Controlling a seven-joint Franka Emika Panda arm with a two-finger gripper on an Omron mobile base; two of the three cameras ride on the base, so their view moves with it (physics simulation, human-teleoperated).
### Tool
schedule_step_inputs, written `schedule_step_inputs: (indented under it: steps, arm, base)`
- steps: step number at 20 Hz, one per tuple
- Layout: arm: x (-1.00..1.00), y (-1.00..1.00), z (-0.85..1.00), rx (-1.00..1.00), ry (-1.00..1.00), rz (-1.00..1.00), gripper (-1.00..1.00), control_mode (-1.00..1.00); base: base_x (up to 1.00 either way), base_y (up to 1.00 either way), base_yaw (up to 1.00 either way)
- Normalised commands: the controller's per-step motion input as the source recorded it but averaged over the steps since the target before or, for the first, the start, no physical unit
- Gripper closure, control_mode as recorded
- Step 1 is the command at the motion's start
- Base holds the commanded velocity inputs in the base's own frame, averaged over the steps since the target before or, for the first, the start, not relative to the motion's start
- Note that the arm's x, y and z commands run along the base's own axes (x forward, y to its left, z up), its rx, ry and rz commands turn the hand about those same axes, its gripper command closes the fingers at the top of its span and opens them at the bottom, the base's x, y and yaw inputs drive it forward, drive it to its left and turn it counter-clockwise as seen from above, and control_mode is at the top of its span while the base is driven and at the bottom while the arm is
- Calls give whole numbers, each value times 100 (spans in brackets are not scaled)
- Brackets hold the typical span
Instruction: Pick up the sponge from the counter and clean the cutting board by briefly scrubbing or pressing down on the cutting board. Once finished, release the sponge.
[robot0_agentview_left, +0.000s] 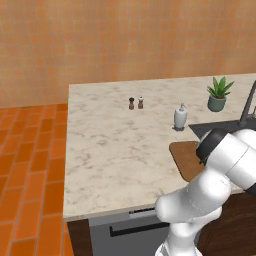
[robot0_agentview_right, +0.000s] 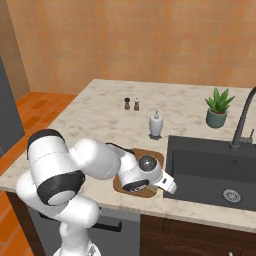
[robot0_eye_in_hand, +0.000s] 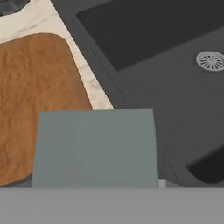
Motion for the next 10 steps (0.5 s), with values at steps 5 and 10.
schedule_step_inputs:
  steps: [5,10]
  arm:
    - [53,-2,-18,0,-5,0,100,-100]
    - [72,0,-25,0,-2,0,100,-100]
  base:
    - [0,0,0]
    - [0,0,0]
